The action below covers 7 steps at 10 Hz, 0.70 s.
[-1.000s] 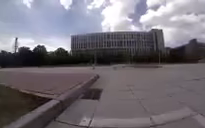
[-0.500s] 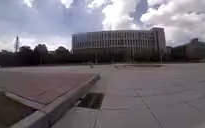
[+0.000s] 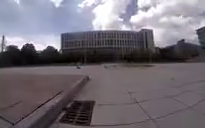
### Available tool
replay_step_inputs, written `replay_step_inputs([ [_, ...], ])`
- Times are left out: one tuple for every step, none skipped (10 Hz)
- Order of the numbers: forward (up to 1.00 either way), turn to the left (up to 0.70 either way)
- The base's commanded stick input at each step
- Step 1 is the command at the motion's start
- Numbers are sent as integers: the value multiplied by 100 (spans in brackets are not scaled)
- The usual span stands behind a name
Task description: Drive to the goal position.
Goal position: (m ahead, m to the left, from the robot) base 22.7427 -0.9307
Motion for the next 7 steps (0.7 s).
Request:
replay_step_inputs([
  [70, -34],
  [70, -30],
  [70, -21],
  [70, -10],
  [70, 0],
  [70, 0],
  [70, 0],
])
